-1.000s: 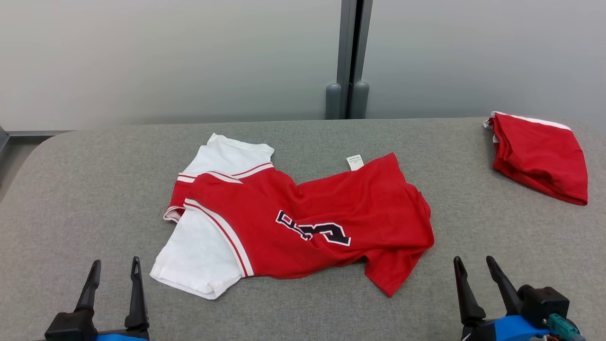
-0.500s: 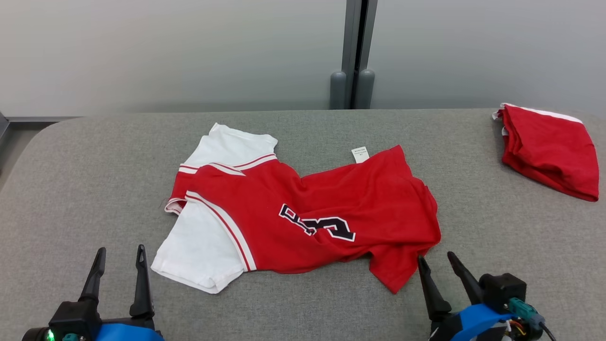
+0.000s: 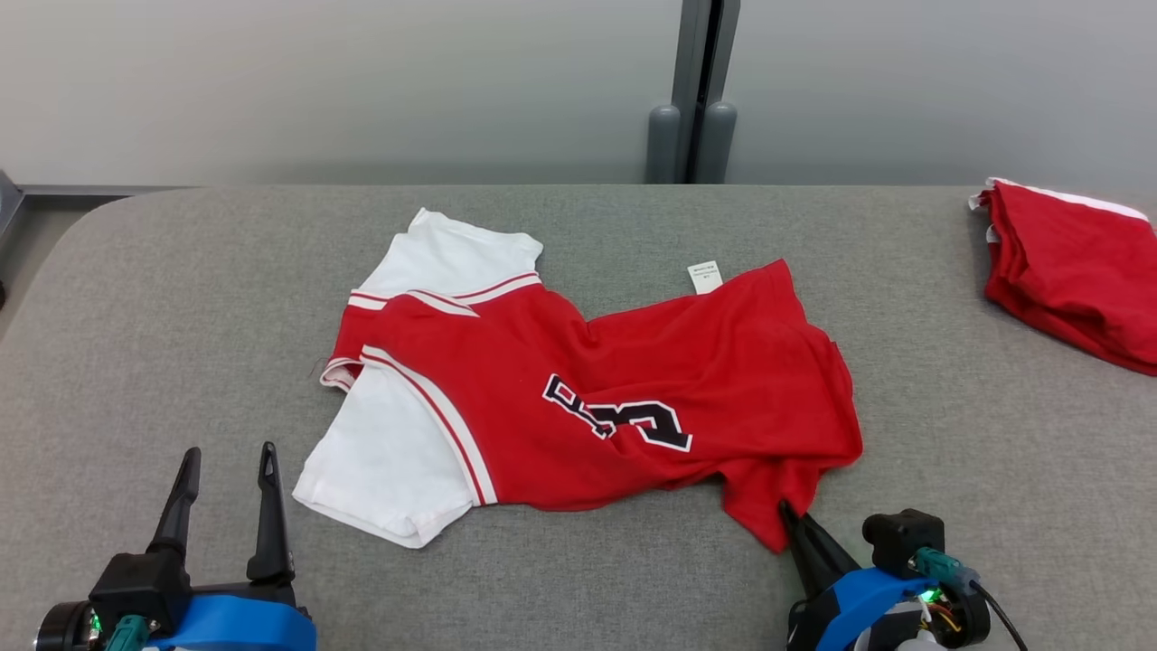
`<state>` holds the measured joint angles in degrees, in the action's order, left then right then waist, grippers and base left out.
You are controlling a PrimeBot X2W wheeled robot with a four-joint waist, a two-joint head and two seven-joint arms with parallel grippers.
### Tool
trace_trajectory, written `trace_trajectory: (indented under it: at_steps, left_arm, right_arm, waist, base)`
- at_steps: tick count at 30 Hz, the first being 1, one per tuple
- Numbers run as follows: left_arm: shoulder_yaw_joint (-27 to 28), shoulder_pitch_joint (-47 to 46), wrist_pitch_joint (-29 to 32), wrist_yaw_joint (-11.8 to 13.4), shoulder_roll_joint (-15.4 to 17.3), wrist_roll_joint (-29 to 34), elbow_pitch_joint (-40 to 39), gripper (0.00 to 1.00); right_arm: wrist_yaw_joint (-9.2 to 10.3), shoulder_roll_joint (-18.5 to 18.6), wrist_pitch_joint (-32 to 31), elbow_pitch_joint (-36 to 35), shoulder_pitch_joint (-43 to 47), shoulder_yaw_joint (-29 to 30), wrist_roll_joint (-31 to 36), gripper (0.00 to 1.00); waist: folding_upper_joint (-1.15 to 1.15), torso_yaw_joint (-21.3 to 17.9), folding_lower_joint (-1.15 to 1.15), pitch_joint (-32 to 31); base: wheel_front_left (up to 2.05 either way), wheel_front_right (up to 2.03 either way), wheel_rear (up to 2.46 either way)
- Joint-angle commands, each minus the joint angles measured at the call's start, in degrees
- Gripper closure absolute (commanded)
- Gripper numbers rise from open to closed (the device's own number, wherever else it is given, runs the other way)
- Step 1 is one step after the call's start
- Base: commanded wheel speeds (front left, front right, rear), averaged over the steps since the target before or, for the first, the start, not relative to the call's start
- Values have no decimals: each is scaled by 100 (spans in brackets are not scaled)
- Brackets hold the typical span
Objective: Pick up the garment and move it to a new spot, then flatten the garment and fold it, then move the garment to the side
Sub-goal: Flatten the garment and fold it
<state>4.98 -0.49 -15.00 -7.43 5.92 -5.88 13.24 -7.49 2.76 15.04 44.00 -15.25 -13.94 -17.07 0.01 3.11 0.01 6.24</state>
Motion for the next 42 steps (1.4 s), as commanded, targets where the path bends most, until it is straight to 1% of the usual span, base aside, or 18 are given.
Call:
trace_trajectory:
  at_steps: [1,4,8,12,17,21,23,24,25,26,30,35,38,42]
  left_arm:
    - [33,-68,-24,-9,10,0,15,0]
    - [68,38,-24,-9,-3,5,51,0]
    - [82,119,-24,-9,-13,-16,77,0]
    - [80,145,-24,-9,-31,-5,72,0]
    - [95,142,-23,-9,-24,-11,75,0]
    - [113,170,-23,-9,-25,-16,48,0]
    - [117,173,-24,-9,-26,-11,48,0]
    - [107,178,-24,-9,-44,12,39,0]
    - [96,183,-24,-9,-57,24,31,0]
    - [90,179,-24,-9,-59,26,35,0]
    - [94,155,-24,-9,-44,4,35,0]
    - [105,95,-23,-9,-45,29,7,0]
    - [79,26,-24,-9,-56,42,-32,0]
    - [60,-86,-23,-9,-71,53,-75,0]
  right_arm:
    - [-1,25,19,-21,-56,37,-7,100]
    - [-1,24,19,-190,153,98,85,100]
    - [-1,26,19,-660,558,194,315,100]
    - [-1,215,-35,-1165,1018,70,446,100]
    - [-1,518,-513,-2051,1687,94,402,100]
    - [-1,646,-1015,-2779,2191,182,311,100]
    - [-1,685,-1291,-2983,2388,206,264,100]
    - [-1,693,-1344,-3090,2443,227,278,98]
    - [-1,680,-1350,-3195,2466,284,301,54]
    - [-1,663,-1384,-3263,2504,303,304,0]
    - [-1,655,-1346,-3557,2456,363,381,0]
    - [-2,719,-1241,-3859,1927,592,478,0]
    - [-1,833,-1250,-3822,1447,657,679,0]
    - [-1,973,-1281,-3490,598,487,894,0]
  waist:
    - [-1,-38,-1,-35]
    - [-1,-120,-1,-136]
    - [-1,-244,-1,-237]
    - [-1,-387,-1,-281]
    - [-1,-515,-1,-304]
    - [-1,-602,-1,-298]
    - [-1,-625,-1,-297]
    - [-1,-626,-1,-298]
    - [-1,-625,-1,-298]
    - [-1,-620,-1,-297]
    - [-1,-589,-1,-291]
    - [-1,-500,-1,-224]
    - [-1,-438,-1,-134]
    - [-1,-352,-1,61]
  base:
    - [0,0,0]
    - [0,0,0]
    - [0,0,0]
    - [0,0,0]
    - [0,0,0]
    - [0,0,0]
    - [0,0,0]
    - [0,0,0]
    - [0,0,0]
    - [0,0,0]
    - [0,0,0]
    - [0,0,0]
    - [0,0,0]
    - [0,0,0]
